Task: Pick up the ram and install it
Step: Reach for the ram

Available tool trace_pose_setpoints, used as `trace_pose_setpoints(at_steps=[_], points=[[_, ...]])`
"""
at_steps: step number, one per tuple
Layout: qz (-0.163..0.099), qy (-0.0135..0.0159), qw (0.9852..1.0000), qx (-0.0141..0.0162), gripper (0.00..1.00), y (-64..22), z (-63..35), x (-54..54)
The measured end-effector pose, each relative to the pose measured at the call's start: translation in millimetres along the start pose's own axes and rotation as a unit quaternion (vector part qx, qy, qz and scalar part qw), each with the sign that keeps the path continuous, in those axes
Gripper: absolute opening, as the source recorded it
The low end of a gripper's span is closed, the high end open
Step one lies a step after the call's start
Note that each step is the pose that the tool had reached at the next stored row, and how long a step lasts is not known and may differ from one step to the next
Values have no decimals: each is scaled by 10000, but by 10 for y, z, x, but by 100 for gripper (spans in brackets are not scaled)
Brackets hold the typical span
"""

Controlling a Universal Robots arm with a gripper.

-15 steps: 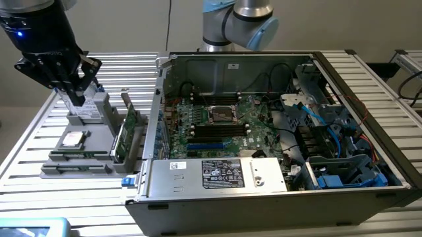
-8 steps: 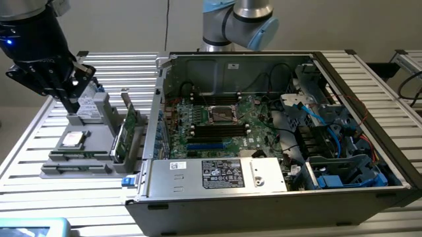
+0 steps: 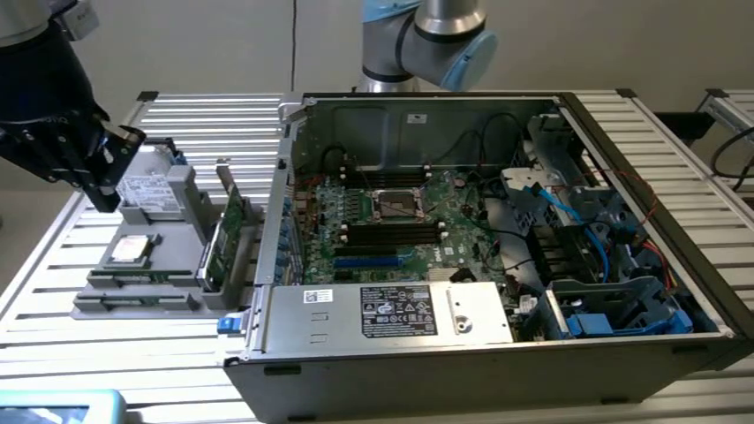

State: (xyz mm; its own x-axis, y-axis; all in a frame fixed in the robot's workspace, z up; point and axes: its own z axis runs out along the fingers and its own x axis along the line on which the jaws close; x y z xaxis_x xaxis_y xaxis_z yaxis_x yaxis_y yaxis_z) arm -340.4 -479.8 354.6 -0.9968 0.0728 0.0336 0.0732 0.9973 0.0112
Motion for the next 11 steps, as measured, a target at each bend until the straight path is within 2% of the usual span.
trace_pose_setpoints(at_steps=[7,11], points=[[0,-18,10000,32,11,-16,78,195],[0,-19,10000,35,11,-18,149,202]])
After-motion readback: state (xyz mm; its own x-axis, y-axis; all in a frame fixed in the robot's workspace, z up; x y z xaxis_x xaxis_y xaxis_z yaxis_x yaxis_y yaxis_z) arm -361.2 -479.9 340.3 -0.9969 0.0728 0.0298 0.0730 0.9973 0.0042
